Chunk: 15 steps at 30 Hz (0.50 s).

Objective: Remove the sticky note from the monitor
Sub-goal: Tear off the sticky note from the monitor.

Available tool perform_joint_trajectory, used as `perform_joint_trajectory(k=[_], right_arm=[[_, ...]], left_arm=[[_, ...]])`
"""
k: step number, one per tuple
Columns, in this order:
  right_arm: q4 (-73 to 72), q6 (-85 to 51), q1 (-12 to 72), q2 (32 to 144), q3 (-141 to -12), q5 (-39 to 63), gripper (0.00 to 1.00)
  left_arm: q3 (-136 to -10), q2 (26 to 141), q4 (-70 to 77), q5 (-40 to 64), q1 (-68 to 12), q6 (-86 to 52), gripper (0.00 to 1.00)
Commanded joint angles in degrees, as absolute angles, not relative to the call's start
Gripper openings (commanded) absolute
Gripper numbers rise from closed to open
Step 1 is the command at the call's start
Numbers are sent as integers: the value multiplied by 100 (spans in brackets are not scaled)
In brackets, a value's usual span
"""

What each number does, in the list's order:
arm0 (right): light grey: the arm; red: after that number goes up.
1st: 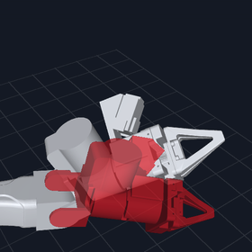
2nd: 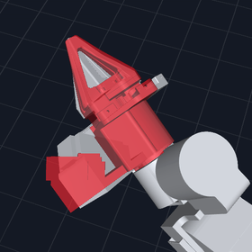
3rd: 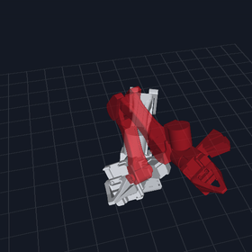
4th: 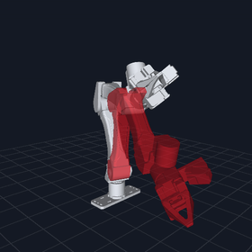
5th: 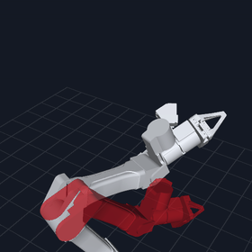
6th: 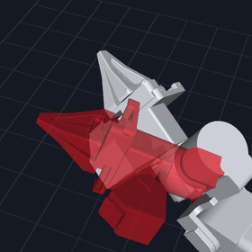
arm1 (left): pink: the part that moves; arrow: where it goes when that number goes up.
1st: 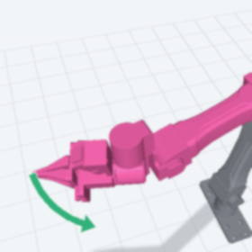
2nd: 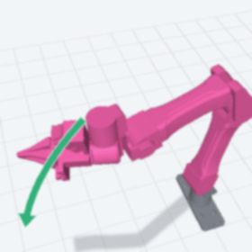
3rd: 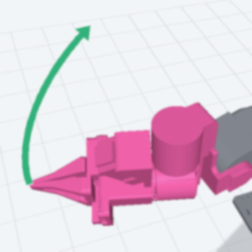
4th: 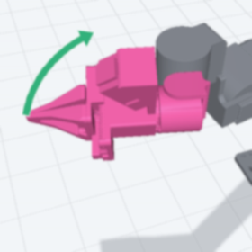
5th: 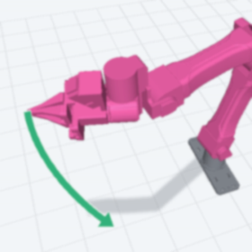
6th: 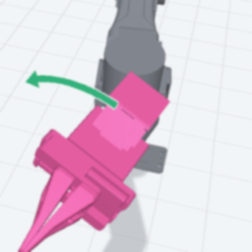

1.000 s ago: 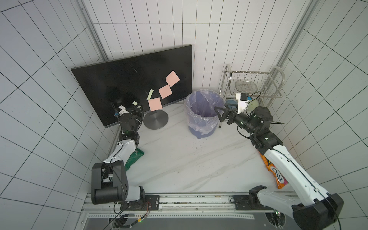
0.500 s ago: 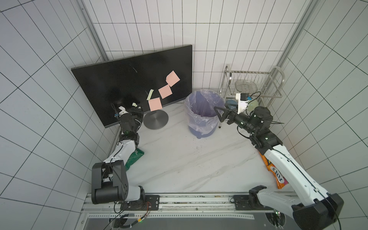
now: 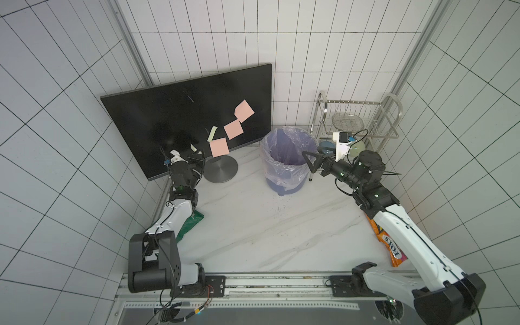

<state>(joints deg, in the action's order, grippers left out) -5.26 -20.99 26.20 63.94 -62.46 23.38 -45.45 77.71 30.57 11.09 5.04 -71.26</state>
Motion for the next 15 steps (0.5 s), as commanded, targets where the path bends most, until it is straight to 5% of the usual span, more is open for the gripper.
perform_joint_trajectory(k=[1, 15], right_arm=[[-451, -2118, 2572, 6403, -6438, 2427, 99], [-165, -2004, 2584, 6487, -6686, 2351, 99]], left_arm=[[-4677, 7431, 2670, 1212, 323, -6602, 0], [-6261, 7325, 920, 544, -1979, -4693, 0]])
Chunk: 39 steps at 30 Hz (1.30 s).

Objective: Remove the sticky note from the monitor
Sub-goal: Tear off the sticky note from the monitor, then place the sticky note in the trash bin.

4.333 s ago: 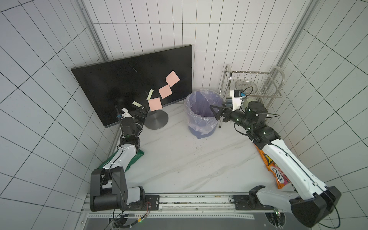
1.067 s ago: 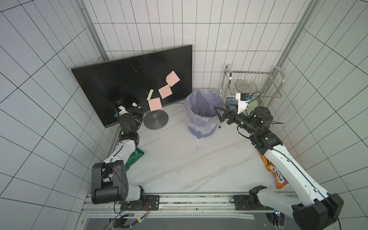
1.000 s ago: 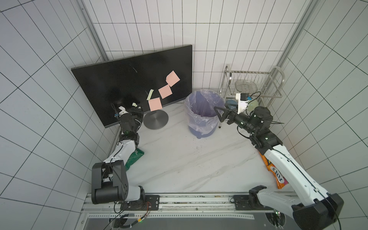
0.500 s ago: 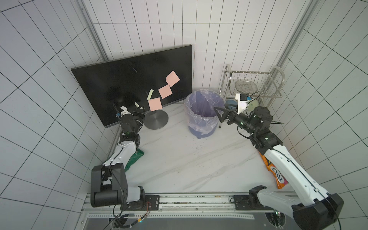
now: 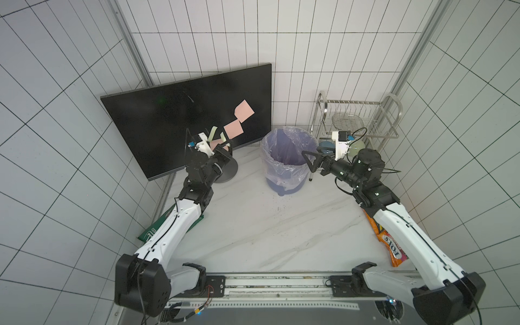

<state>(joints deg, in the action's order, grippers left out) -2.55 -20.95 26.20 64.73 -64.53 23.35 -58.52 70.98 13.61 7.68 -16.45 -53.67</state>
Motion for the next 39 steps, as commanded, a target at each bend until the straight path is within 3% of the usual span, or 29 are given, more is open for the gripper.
perform_joint_trajectory(k=[1, 9, 21, 23, 28, 33, 37, 39], right_arm=[[-127, -1992, 2583, 6481, -6700, 2332, 99], [56, -1909, 2584, 6452, -6756, 2180, 99], [245, -1821, 2584, 6394, -6805, 2060, 99], [258, -1811, 2584, 6382, -6808, 2049, 99], [270, -1811, 2584, 6370, -6815, 2041, 99], [269, -1816, 2584, 6346, -6812, 2038, 99], [278, -1820, 2584, 6337, -6804, 2044, 99], [279, -1832, 2584, 6338, -6803, 2041, 99]], left_arm=[[-6412, 7456, 914, 554, -2132, -4593, 0], [-7496, 8646, 725, 772, -2924, -4168, 0], [-8843, 10034, 289, 1314, -3327, -4113, 2], [-9001, 10155, 141, 1375, -3333, -4078, 8], [-9210, 10250, -157, 1339, -3372, -3935, 38], [-9257, 10247, -274, 1226, -3399, -3751, 62], [-9491, 10253, -833, 1075, -3426, -3441, 76], [-9742, 10288, -1296, 1017, -3439, -3234, 77]])
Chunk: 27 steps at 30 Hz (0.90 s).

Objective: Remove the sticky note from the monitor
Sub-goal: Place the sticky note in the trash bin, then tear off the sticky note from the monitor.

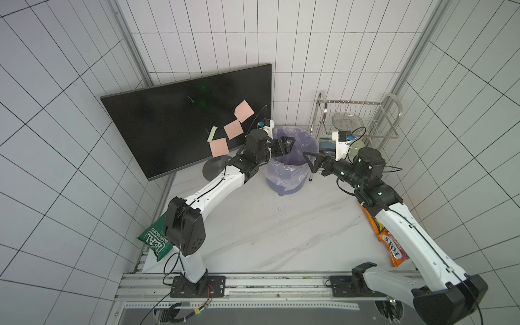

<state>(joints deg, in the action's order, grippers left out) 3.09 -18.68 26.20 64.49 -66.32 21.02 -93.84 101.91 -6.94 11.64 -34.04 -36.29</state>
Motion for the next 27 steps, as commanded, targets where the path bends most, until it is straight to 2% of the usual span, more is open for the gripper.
perform_joint_trajectory(k=[1, 9, 18, 27], right_arm=[[273, -1829, 2584, 6344, -6802, 2054, 99], [221, -1855, 2592, 6368, -6812, 2077, 99], [198, -1880, 2599, 6439, -6854, 2119, 99], [63, -1977, 2740, 6601, -6901, 2215, 99]], left_arm=[[-9877, 10307, -1528, 977, -3452, -3121, 78], [-10470, 10330, -2585, 747, -3505, -2551, 80], [-10255, 9666, -2721, 640, -3337, -2273, 82], [-8906, 8342, -2411, 1483, -1991, -2411, 82]])
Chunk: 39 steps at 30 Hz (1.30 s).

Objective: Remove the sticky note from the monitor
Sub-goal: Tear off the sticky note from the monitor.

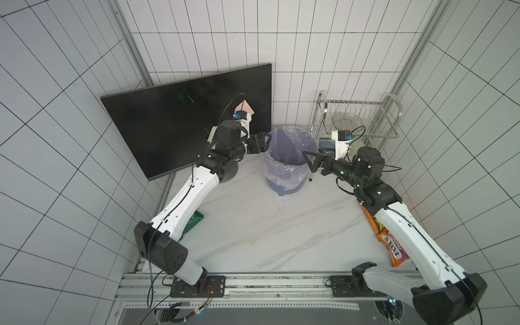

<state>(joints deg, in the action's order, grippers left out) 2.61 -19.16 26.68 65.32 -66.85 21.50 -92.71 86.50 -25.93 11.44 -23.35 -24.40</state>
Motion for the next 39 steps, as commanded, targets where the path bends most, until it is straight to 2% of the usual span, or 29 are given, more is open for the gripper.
perform_joint_trajectory(k=[1, 7, 15, 27, 39], right_arm=[[41, -1977, 2768, 6620, -6901, 2210, 99], [-9, -2012, 2908, 6722, -6934, 2185, 99], [-21, -2008, 2980, 6768, -6950, 2147, 99], [-14, -1995, 3011, 6763, -6935, 2096, 99], [-27, -1978, 3014, 6766, -6900, 2092, 99]], left_arm=[[-8716, 8205, -2297, 1607, -1831, -2481, 82], [-7528, 7614, -1278, 2626, -424, -3418, 82], [-6585, 7537, -80, 3003, 571, -4237, 81], [-6713, 8061, 63, 3045, 765, -3962, 81], [-6322, 8333, 1332, 2780, 721, -4266, 81]])
